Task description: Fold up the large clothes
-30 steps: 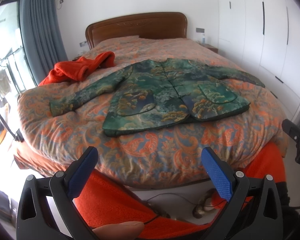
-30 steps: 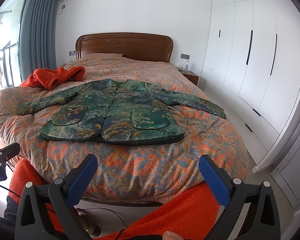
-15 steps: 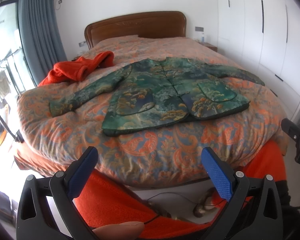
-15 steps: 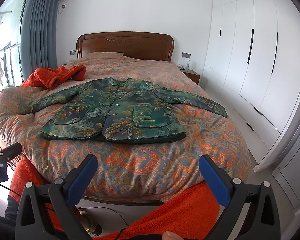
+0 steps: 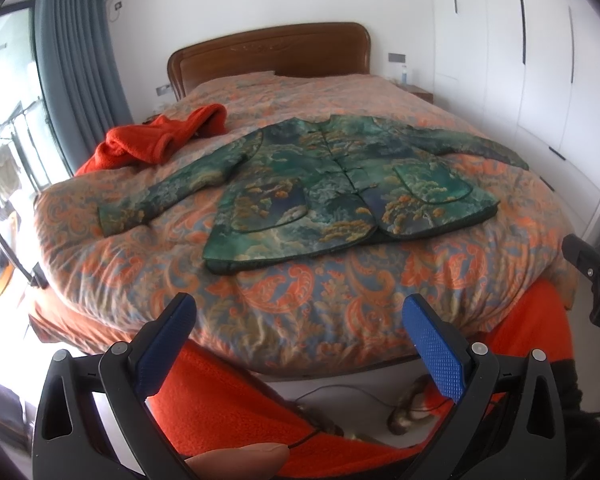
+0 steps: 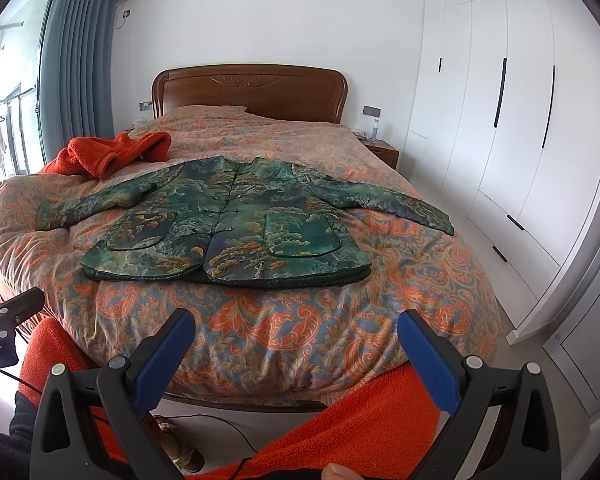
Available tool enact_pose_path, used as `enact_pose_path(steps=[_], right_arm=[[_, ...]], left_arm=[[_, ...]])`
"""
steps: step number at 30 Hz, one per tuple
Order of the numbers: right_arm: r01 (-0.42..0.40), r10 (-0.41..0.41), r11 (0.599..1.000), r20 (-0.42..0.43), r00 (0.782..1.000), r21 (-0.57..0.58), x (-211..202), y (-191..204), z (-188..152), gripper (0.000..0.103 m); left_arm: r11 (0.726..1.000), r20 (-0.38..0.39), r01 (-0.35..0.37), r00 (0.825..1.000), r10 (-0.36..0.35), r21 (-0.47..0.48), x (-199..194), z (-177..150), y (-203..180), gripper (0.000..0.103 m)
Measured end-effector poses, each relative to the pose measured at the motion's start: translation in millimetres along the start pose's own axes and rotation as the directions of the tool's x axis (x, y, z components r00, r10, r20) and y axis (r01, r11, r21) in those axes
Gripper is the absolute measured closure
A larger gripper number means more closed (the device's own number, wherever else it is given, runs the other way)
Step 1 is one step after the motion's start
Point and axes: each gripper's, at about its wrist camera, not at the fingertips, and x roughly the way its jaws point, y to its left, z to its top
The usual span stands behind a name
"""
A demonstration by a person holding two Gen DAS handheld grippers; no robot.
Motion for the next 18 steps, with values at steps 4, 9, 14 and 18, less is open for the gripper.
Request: enact_pose_path(steps=[4,9,14,18], right_arm=[[0.0,0.0,1.0,0.001,1.0,0.001,0.2,-1.2,0.0,0.0],[-0.002,0.002,1.0,0.0,1.0,0.003,0.2,-1.3,0.4,0.0],[-0.005,0.005,1.0,-0.002,1.0,0.0,0.1,-1.0,0.7,0.0],[-0.005,0.005,1.0,-0.001,1.0,-0.003,0.1,-0.3,1.4,0.0]], left_arm=[[1.0,-0.001,-0.001,1.0,0.001,0.0,0.3,0.3,-0.1,0.0],[1.0,-0.002,-0.002,1.0,0.002,0.001,0.7,0.5,-0.6,0.0],[1.0,-0.002,-0.001,1.0,0.001,0.001,0.6,0.1,-0.7,0.0],[1.0,0.0,-0.003,1.0,0.003,0.003,0.4,-0.1,-1.1,0.0]])
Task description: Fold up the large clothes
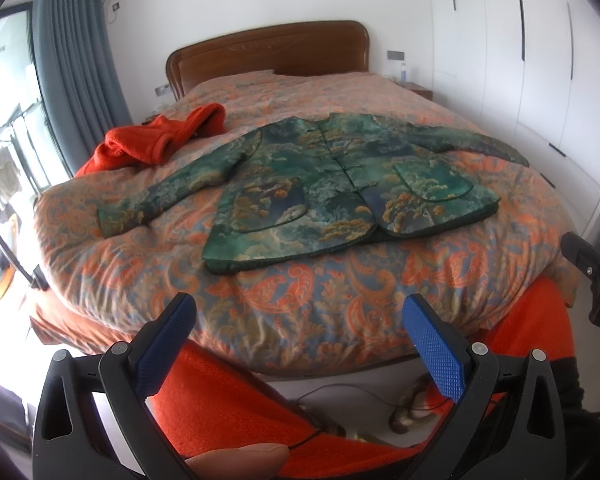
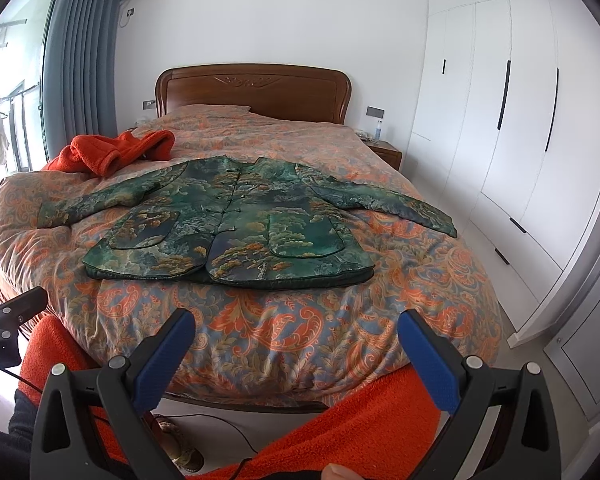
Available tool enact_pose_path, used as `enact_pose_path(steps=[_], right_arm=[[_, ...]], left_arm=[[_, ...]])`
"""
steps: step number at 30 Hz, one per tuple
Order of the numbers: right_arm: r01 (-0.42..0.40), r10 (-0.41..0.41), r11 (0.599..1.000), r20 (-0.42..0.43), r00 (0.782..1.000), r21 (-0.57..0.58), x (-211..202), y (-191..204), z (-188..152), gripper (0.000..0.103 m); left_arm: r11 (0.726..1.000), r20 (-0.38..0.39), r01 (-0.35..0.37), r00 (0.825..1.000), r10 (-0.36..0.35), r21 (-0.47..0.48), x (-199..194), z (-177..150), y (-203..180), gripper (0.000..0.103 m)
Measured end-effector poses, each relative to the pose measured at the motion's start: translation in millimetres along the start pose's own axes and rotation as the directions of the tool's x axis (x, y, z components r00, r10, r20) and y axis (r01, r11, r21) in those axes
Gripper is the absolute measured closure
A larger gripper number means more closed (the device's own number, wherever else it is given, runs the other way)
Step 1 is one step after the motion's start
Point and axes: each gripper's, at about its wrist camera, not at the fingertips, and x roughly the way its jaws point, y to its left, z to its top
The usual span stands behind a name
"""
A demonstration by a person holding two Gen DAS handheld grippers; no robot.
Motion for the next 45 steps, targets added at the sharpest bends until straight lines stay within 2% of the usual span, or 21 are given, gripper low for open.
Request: enact_pose_path(steps=[24,45], right_arm=[[-0.01,0.01,1.0,-0.019,1.0,-0.009,9,6,-2,0.0],[-0.008,0.007,1.0,-0.071,0.997,-0.011,30,8,-2,0.0]], left_arm=[[1.0,-0.017,-0.008,1.0,0.008,0.003,7,-6,3,0.0],[1.0,-0.07,-0.013,0.997,0.013,0.002,25,0,2,0.0]])
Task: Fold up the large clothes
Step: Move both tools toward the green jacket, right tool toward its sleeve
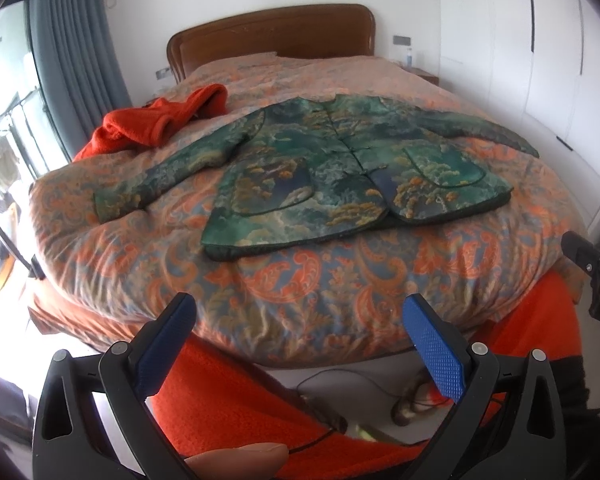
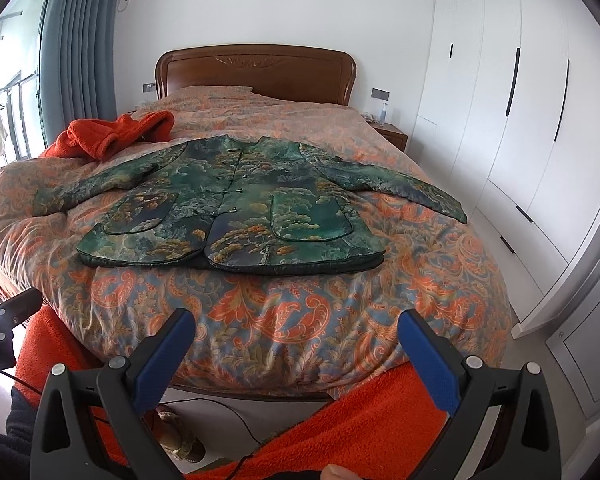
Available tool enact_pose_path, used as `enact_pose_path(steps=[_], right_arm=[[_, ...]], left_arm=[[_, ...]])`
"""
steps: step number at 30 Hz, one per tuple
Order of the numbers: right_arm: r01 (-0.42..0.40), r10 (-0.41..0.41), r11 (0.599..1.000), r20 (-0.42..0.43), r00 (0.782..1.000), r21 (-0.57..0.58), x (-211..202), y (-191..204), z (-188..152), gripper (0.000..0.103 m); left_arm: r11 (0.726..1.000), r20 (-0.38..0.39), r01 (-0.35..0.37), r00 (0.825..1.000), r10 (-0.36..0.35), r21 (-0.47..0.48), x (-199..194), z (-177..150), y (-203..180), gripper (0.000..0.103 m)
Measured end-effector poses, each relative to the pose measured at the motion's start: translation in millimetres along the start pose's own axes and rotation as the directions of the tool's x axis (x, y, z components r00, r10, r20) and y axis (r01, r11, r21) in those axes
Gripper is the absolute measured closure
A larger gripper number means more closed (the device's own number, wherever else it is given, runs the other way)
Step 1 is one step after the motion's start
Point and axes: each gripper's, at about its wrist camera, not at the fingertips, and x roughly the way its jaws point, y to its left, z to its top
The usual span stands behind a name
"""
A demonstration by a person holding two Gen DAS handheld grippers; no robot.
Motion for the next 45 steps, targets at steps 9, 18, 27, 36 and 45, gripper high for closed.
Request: enact_pose_path(steps=[9,18,27,36,45], right_arm=[[0.013,-0.013,1.0,-0.014,1.0,-0.005,13,2,7,0.0],[0.024,-0.024,0.999,0.0,1.0,-0.025,24,7,16,0.0],[0.054,-0.052,0.997,0.038,0.998,-0.048,32,10,31,0.0],[0.085,-0.081,0.994,0.067,0.994,-0.063,43,13,48,0.0],[0.076,-0.071,0.993,0.05,0.996,-0.087,52,23,53,0.0]], left_arm=[[1.0,-0.009,-0.007,1.0,0.007,-0.008,10,7,3,0.0],[1.0,0.007,-0.01,1.0,0.01,0.0,16,15,5,0.0],[1.0,0.035,-0.017,0.999,0.017,0.004,24,29,8,0.0],[1.0,0.09,-0.026,0.996,0.026,-0.005,25,41,12,0.0],[0.998,0.108,-0.07,0.992,0.069,0.005,31,41,13,0.0]])
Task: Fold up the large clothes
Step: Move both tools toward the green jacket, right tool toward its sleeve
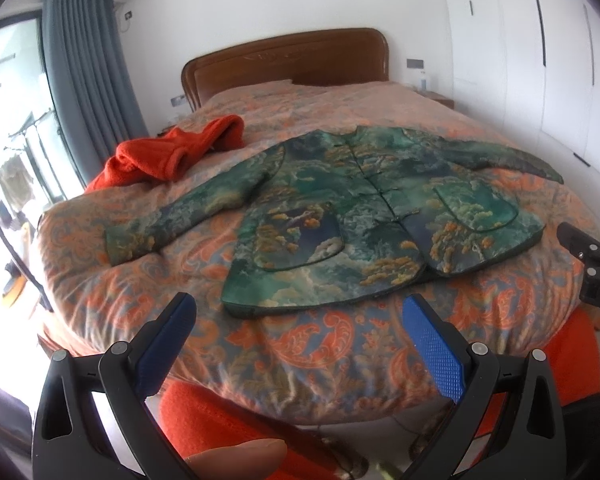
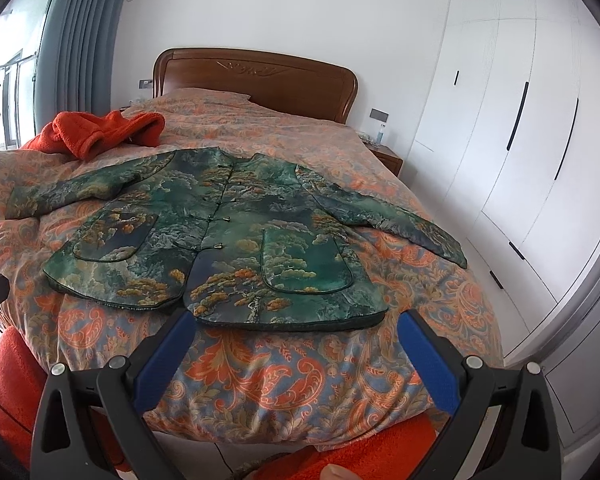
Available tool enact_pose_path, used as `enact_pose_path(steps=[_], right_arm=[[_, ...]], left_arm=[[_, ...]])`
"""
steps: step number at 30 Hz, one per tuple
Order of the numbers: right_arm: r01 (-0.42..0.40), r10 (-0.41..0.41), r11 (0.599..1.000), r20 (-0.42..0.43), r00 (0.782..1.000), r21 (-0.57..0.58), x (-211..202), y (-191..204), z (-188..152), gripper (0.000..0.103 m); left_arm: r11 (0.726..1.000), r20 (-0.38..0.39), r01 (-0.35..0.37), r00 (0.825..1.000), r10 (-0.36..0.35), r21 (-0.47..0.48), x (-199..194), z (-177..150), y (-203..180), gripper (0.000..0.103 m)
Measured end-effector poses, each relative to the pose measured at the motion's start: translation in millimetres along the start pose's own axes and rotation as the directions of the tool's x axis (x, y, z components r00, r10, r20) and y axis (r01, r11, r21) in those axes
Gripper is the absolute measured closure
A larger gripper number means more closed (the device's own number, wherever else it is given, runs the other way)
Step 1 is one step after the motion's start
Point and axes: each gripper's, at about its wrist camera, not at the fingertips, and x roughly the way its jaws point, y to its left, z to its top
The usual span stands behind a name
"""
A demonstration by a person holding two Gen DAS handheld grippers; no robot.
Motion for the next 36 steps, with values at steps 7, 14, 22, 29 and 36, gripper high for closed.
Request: enact_pose_path(steps=[7,14,22,29,36], right_arm=[[-0.005,0.005,1.0,-0.013,1.0,-0.007,9,3,5,0.0],[-0.009,0.009,1.0,-0.028,1.0,-0.007,19,5,6,0.0],[-0.009,0.008,1.0,-0.047,0.999,-0.007,28,5,4,0.0],[-0.013,0.013,1.0,-0.054,0.998,-0.005,32,6,4,0.0],[-0.015,0.015,1.0,-0.056,0.998,0.003,36,6,2,0.0]], left_arm=[[0.999,-0.015,0.011,1.0,-0.012,-0.048,8,-2,11,0.0],[0.997,-0.017,0.028,0.999,-0.029,-0.075,14,-4,17,0.0],[0.996,0.026,0.053,0.998,-0.051,-0.072,8,-1,15,0.0],[1.0,0.043,0.015,0.999,-0.015,0.01,11,-1,4,0.0],[0.999,-0.03,0.031,0.999,-0.031,-0.028,25,-3,11,0.0]])
